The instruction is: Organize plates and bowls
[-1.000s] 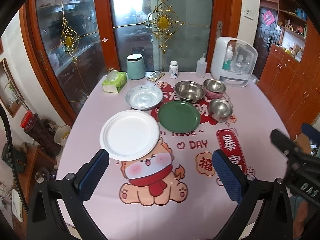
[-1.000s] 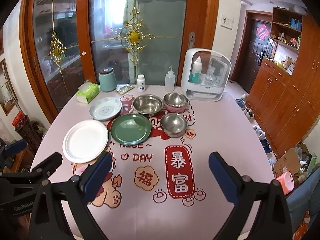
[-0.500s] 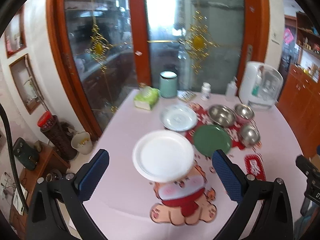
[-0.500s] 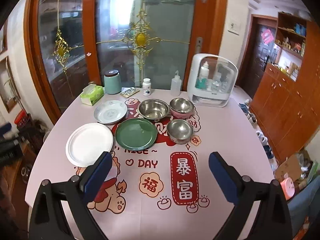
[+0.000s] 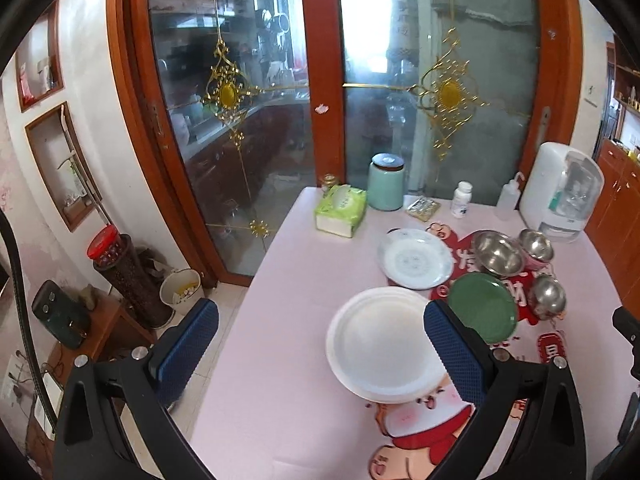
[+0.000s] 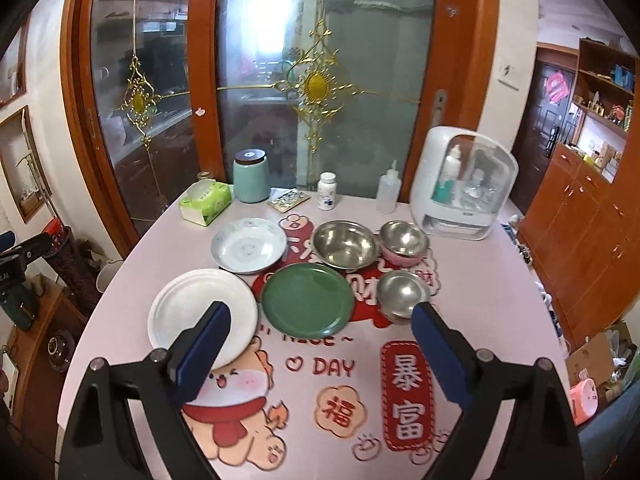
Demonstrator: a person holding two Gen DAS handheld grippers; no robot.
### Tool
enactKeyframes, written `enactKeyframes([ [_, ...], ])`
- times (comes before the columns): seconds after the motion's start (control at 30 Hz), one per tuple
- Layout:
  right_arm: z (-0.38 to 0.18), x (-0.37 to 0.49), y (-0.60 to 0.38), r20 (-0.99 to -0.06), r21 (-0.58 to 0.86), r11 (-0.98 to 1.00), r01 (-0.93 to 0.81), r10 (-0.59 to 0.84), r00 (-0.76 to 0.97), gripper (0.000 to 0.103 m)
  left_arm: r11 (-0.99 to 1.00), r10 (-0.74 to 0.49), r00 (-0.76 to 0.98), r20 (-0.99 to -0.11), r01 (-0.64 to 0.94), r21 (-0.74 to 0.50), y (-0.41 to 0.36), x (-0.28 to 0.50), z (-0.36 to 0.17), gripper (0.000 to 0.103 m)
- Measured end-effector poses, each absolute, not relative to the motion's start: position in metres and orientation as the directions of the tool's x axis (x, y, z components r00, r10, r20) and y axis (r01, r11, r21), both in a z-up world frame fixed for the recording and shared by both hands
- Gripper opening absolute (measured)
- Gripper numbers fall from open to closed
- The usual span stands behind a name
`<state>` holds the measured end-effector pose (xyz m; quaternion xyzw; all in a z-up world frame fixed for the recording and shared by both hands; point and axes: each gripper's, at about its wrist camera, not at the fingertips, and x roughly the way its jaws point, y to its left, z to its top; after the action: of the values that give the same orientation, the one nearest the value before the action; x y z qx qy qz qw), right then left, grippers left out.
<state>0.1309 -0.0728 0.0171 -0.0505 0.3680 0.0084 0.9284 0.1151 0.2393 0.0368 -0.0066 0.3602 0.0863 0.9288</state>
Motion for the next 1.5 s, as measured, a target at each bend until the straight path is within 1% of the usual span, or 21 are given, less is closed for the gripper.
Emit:
enactKeyframes([
  [0.07,0.007,0.144,-0.065,-0.698,-0.083,0.995,-0.05,-0.022,0.716,0.089,0.987,0.143,0.705,-0.695,-0.157,0.043,0.252,0.133,0.024,0.102],
  [0.13,-0.008,0.164,-0.057,-0.732,-0.065,0.997,-0.051,-0.013,0.681,0.085,0.99,0.123,0.686,-0.718,-0.139,0.036,0.261,0.149,0.011,0.102],
  [0.17,-0.017,0.171,-0.055,-0.749,-0.051,0.997,-0.055,-0.001,0.663,0.081,0.991,0.116,0.671,-0.733,-0.133,0.035,0.265,0.159,0.002,0.102],
  [0.3,-0.048,0.201,-0.045,-0.804,-0.016,0.998,-0.064,0.025,0.593,0.071,0.995,0.072,0.596,-0.799,-0.103,0.013,0.282,0.199,-0.042,0.102],
  [0.33,-0.058,0.209,-0.043,-0.821,-0.01,0.998,-0.065,0.029,0.57,0.07,0.995,0.054,0.566,-0.822,-0.101,-0.004,0.288,0.212,-0.057,0.102],
  [0.5,-0.099,0.237,-0.03,-0.882,0.013,0.997,-0.081,0.049,0.468,0.059,0.995,-0.016,0.465,-0.885,-0.084,-0.062,0.298,0.246,-0.115,0.095],
  [0.57,-0.114,0.245,-0.027,-0.903,0.037,0.996,-0.084,0.069,0.424,0.057,0.994,-0.042,0.423,-0.905,-0.071,-0.08,0.3,0.259,-0.137,0.094],
  [0.6,-0.123,0.25,-0.025,-0.913,0.062,0.994,-0.086,0.091,0.398,0.056,0.994,-0.054,0.405,-0.913,-0.067,-0.089,0.301,0.264,-0.147,0.092],
  [0.67,-0.135,0.257,-0.023,-0.927,0.091,0.993,-0.081,0.114,0.356,0.054,0.992,-0.084,0.362,-0.928,-0.058,-0.112,0.302,0.274,-0.166,0.087],
  [0.73,-0.148,0.263,-0.019,-0.939,0.117,0.99,-0.078,0.135,0.316,0.054,0.989,-0.117,0.32,-0.94,-0.047,-0.139,0.301,0.285,-0.184,0.078],
  [0.8,-0.16,0.269,-0.015,-0.947,0.129,0.989,-0.077,0.146,0.285,0.053,0.987,-0.13,0.29,-0.948,-0.048,-0.151,0.301,0.291,-0.198,0.076],
  [0.87,-0.17,0.275,-0.012,-0.953,0.145,0.987,-0.073,0.159,0.257,0.052,0.985,-0.14,0.259,-0.956,-0.059,-0.16,0.303,0.296,-0.213,0.072],
  [0.9,-0.177,0.278,-0.011,-0.957,0.154,0.986,-0.064,0.165,0.24,0.05,0.984,-0.147,0.246,-0.958,-0.062,-0.167,0.303,0.299,-0.219,0.069],
  [0.93,-0.18,0.28,-0.011,-0.959,0.16,0.985,-0.058,0.169,0.229,0.05,0.982,-0.157,0.232,-0.96,-0.064,-0.176,0.304,0.302,-0.225,0.063],
  [1.0,-0.191,0.284,-0.01,-0.961,0.189,0.981,-0.046,0.194,0.197,0.049,0.979,-0.177,0.198,-0.964,-0.07,-0.194,0.306,0.308,-0.238,0.06],
  [1.17,-0.209,0.292,-0.014,-0.964,0.221,0.975,-0.002,0.219,0.149,0.049,0.973,-0.201,0.152,-0.968,-0.088,-0.215,0.31,0.315,-0.258,0.057],
  [1.3,-0.218,0.296,-0.018,-0.962,0.244,0.97,0.017,0.24,0.127,0.042,0.97,-0.221,0.14,-0.965,-0.072,-0.233,0.307,0.317,-0.261,0.056],
  [1.37,-0.222,0.298,-0.02,-0.962,0.249,0.968,0.026,0.245,0.119,0.041,0.969,-0.228,0.132,-0.965,-0.066,-0.238,0.305,0.318,-0.262,0.056],
  [1.5,-0.228,0.3,-0.024,-0.96,0.263,0.964,0.039,0.258,0.107,0.041,0.965,-0.25,0.108,-0.962,-0.052,-0.256,0.3,0.32,-0.266,0.049],
])
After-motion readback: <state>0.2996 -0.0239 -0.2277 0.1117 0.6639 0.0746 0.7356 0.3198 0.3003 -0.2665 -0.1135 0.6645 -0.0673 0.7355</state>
